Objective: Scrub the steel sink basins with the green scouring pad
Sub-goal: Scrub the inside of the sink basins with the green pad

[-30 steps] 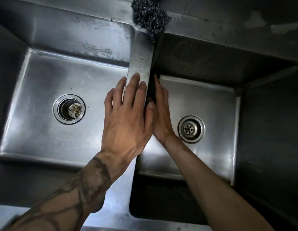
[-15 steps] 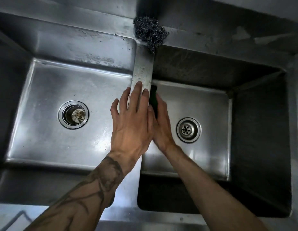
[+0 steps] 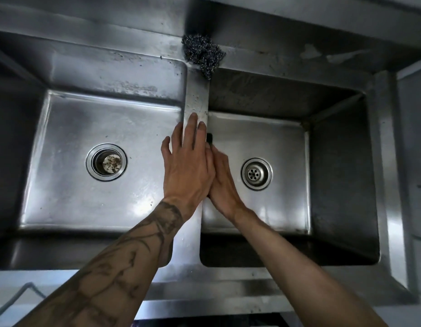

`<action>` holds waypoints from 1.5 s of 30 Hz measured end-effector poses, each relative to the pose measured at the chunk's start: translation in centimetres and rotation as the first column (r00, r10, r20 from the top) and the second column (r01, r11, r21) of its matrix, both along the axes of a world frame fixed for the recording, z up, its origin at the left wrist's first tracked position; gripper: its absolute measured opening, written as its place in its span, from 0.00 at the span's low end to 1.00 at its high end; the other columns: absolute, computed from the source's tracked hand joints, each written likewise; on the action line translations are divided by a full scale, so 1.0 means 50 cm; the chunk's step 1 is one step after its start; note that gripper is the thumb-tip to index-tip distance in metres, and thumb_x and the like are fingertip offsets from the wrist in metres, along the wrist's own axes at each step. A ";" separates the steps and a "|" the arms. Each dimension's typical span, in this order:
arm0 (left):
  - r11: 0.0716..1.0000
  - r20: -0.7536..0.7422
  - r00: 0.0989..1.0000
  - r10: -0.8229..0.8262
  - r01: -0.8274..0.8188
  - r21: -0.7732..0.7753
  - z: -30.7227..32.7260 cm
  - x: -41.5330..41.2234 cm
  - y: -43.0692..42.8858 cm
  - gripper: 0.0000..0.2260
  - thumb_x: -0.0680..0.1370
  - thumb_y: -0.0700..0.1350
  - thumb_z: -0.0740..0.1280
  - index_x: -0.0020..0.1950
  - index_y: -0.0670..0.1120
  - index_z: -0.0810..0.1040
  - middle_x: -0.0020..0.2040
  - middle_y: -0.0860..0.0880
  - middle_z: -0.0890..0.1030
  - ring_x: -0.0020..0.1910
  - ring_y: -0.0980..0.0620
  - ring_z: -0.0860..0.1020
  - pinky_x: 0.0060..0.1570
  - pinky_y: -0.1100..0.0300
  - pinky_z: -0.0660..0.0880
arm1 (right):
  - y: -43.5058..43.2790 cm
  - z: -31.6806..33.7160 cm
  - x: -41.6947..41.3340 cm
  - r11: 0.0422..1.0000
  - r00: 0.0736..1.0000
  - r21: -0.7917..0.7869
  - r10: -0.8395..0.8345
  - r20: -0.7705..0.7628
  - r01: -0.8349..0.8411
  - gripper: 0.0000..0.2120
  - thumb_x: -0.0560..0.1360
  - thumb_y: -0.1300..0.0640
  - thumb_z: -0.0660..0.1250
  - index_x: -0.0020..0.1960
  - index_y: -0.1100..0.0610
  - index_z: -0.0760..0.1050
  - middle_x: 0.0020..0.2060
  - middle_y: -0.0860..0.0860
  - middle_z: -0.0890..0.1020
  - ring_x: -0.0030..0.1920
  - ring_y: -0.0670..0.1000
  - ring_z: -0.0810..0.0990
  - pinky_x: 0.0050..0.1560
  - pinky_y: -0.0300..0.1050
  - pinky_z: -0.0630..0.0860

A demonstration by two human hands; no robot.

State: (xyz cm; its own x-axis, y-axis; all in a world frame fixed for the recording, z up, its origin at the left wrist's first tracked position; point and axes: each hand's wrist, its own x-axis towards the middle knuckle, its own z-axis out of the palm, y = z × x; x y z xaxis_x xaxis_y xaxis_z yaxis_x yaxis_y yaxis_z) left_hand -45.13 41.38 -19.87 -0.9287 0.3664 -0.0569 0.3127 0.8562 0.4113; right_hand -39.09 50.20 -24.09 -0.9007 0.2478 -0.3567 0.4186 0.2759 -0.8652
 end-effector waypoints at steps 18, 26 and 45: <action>0.997 -0.081 0.994 -0.079 0.077 -0.028 0.026 0.160 -0.076 0.23 0.86 0.49 0.56 0.80 0.42 0.67 0.82 0.41 0.67 0.82 0.38 0.64 0.81 0.40 0.60 | 0.059 0.094 0.212 0.881 0.839 -0.115 0.472 0.269 -0.459 0.16 0.85 0.57 0.61 0.73 0.54 0.70 0.64 0.52 0.74 0.66 0.47 0.72 0.72 0.39 0.66; 0.958 -0.136 0.952 -0.274 0.256 -0.131 0.034 0.251 -0.062 0.22 0.86 0.49 0.56 0.75 0.41 0.75 0.81 0.39 0.69 0.80 0.36 0.67 0.78 0.38 0.64 | 0.237 0.111 0.308 0.872 0.785 -0.090 0.475 0.396 -0.482 0.15 0.86 0.51 0.58 0.72 0.42 0.68 0.67 0.47 0.72 0.69 0.43 0.72 0.69 0.29 0.64; 0.935 -0.138 0.944 -0.300 0.262 -0.239 0.018 0.275 -0.059 0.24 0.85 0.53 0.54 0.75 0.42 0.76 0.80 0.39 0.69 0.82 0.36 0.62 0.80 0.37 0.59 | 0.210 0.087 0.289 0.821 0.739 -0.060 0.541 0.401 -0.568 0.16 0.86 0.51 0.58 0.73 0.51 0.69 0.64 0.55 0.74 0.64 0.52 0.74 0.65 0.40 0.67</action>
State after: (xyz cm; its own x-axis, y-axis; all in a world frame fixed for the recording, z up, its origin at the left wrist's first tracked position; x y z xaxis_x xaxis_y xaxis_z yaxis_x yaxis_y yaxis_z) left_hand -31.39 38.45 -18.98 -0.7920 0.6104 -0.0138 0.6022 0.7846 0.1476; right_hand -24.65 60.70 -19.75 -0.6777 -0.2185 -0.7021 0.4658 0.6112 -0.6398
